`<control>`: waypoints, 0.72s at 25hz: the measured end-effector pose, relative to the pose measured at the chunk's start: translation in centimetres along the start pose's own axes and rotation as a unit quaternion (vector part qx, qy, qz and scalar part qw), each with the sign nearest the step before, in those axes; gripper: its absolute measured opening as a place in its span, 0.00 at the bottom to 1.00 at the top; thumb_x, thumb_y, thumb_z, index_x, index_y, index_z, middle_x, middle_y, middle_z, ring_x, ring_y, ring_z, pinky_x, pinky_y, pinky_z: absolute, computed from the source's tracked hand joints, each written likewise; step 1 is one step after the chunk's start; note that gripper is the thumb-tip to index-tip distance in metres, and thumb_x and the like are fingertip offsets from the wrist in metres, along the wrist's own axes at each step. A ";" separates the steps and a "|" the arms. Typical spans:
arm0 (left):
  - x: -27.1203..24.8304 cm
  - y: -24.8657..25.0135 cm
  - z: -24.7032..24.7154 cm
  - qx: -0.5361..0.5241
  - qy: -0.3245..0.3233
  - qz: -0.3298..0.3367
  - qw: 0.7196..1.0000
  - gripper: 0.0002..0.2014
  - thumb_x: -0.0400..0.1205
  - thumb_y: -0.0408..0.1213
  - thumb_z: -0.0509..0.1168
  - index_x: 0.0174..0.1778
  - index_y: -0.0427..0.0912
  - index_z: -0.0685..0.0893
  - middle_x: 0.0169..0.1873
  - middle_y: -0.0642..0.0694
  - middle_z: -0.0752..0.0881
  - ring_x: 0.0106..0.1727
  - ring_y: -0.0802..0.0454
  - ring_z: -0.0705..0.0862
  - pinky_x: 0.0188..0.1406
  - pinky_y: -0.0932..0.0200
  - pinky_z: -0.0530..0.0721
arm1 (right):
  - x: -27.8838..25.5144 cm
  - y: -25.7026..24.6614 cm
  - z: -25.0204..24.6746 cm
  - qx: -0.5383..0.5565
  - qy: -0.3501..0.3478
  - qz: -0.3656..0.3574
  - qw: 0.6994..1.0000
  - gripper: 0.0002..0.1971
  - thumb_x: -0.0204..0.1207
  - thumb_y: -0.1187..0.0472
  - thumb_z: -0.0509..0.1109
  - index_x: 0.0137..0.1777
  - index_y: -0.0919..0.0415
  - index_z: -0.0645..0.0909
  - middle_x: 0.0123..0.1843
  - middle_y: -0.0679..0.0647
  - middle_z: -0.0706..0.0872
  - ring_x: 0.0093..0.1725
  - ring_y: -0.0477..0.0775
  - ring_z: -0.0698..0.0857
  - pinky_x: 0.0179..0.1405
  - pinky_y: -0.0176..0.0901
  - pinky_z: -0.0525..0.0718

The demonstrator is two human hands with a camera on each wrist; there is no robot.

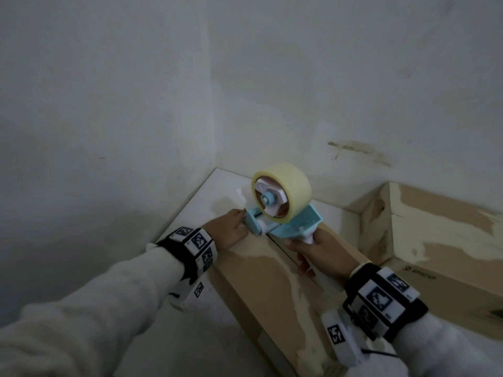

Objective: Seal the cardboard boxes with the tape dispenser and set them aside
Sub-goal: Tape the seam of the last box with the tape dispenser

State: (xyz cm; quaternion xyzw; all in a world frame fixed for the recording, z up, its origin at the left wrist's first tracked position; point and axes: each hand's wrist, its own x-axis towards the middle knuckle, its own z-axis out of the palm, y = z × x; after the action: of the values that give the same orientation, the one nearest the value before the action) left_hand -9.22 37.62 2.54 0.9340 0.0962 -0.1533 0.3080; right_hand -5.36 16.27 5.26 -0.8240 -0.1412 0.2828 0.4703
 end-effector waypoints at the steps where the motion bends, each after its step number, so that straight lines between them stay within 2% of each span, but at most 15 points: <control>1: 0.1 -0.2 0.3 0.023 0.008 0.002 1.000 0.26 0.84 0.41 0.56 0.79 0.42 0.61 0.78 0.45 0.65 0.73 0.45 0.71 0.67 0.56 0.69 | 0.0 -0.1 0.0 -0.020 0.001 -0.002 1.000 0.14 0.75 0.54 0.70 0.59 0.56 0.78 0.33 0.52 0.82 0.24 0.53 0.83 0.31 0.49 0.83; 4: 0.4 -0.6 0.8 0.089 0.027 -0.011 0.996 0.26 0.82 0.48 0.58 0.75 0.40 0.67 0.72 0.44 0.70 0.64 0.43 0.78 0.59 0.52 0.75 | -0.1 -0.5 0.3 -0.075 -0.010 -0.016 0.997 0.11 0.75 0.54 0.69 0.56 0.54 0.79 0.33 0.50 0.83 0.22 0.55 0.81 0.31 0.52 0.85; 7: 0.3 -0.1 0.9 0.109 0.019 -0.025 0.994 0.25 0.84 0.49 0.55 0.74 0.41 0.67 0.71 0.42 0.70 0.64 0.40 0.78 0.61 0.49 0.75 | -0.3 -0.9 0.6 -0.092 -0.023 -0.026 0.995 0.01 0.75 0.59 0.67 0.43 0.52 0.79 0.18 0.48 0.81 0.18 0.55 0.76 0.28 0.51 0.81; 9: 0.3 0.2 0.7 0.109 0.010 -0.039 0.993 0.24 0.85 0.49 0.53 0.75 0.43 0.65 0.70 0.40 0.71 0.65 0.39 0.77 0.64 0.48 0.75 | -1.0 -0.9 0.2 -0.104 -0.026 -0.028 0.994 0.07 0.76 0.61 0.66 0.36 0.53 0.76 0.12 0.50 0.77 0.16 0.55 0.74 0.27 0.48 0.78; 11: 0.5 0.1 0.7 0.117 0.011 -0.043 0.992 0.25 0.85 0.49 0.52 0.78 0.46 0.61 0.70 0.37 0.72 0.65 0.38 0.77 0.63 0.47 0.75 | -2.3 -0.3 -0.7 -0.115 -0.031 -0.032 0.992 0.06 0.76 0.61 0.66 0.37 0.57 0.77 0.13 0.53 0.76 0.16 0.56 0.74 0.24 0.44 0.76; 13: 0.7 -0.2 0.7 0.133 0.003 -0.054 0.990 0.29 0.85 0.49 0.51 0.82 0.52 0.51 0.72 0.37 0.71 0.66 0.37 0.76 0.65 0.46 0.75 | -4.6 1.1 -2.0 -0.107 -0.029 -0.026 0.994 0.05 0.76 0.61 0.66 0.39 0.60 0.79 0.15 0.52 0.77 0.16 0.54 0.74 0.21 0.40 0.74; 16: 1.0 -0.4 0.8 0.138 -0.013 -0.068 0.988 0.32 0.85 0.50 0.48 0.82 0.59 0.39 0.77 0.37 0.65 0.70 0.37 0.73 0.69 0.47 0.72 | -9.2 3.8 -3.8 -0.066 -0.025 0.000 0.998 0.15 0.78 0.65 0.66 0.30 0.50 0.76 0.14 0.47 0.77 0.15 0.42 0.74 0.24 0.38 0.73; 18: 1.1 -0.3 0.9 0.136 -0.015 -0.070 0.988 0.32 0.85 0.51 0.48 0.82 0.60 0.39 0.77 0.37 0.65 0.71 0.38 0.73 0.69 0.48 0.71 | -11.1 5.3 -4.2 -0.037 -0.021 0.016 0.999 0.12 0.79 0.64 0.66 0.35 0.49 0.79 0.18 0.47 0.80 0.18 0.45 0.75 0.24 0.40 0.76</control>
State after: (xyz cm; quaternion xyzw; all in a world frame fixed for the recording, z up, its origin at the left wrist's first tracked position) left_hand -8.50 37.44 1.33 0.9557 0.1345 -0.2003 0.1686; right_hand -11.96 5.07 6.10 -0.8367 -0.1480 0.3022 0.4322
